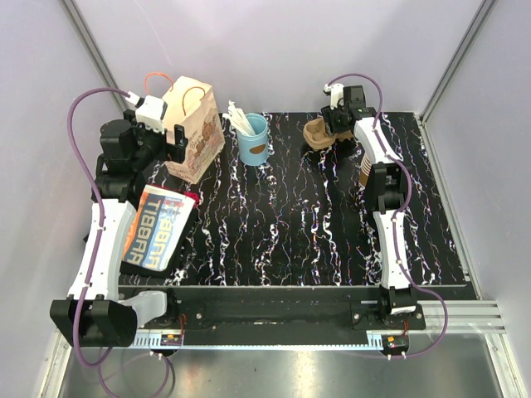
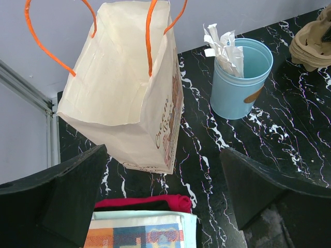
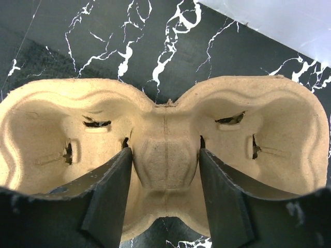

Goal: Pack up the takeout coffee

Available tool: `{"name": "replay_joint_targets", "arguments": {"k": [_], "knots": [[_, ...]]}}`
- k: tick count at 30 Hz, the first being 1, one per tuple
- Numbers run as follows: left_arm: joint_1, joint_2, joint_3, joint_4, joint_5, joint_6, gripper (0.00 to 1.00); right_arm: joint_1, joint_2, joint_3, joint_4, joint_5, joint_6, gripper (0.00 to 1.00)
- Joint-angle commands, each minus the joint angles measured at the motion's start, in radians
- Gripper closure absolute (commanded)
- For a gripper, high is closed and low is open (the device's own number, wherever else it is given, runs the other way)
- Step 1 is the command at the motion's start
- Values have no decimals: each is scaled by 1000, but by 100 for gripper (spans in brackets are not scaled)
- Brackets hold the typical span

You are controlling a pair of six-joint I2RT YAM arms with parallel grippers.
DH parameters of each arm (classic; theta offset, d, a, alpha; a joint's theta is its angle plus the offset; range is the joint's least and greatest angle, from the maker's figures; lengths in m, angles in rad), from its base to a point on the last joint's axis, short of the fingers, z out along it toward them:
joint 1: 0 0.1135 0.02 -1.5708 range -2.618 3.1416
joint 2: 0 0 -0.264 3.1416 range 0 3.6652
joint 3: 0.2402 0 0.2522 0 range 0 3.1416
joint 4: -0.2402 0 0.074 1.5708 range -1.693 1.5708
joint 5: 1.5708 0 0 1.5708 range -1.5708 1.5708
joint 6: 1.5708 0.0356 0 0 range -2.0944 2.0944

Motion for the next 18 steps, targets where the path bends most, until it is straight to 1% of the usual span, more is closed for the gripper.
{"name": "replay_joint_targets", "arguments": {"k": [1, 8, 13, 18], "knots": [[-2, -3, 2, 57, 19, -9, 1, 9, -27, 35, 62, 15, 19, 41], [-2, -6, -12, 65, 19, -8, 1, 9, -48, 23, 84, 24, 28, 48], [-2, -6, -15, 68, 25, -9, 1, 9, -62, 17, 91, 30, 30, 50], [-2, -11, -18, 68, 23, -9, 1, 9, -87, 4, 113, 45, 34, 49]]}}
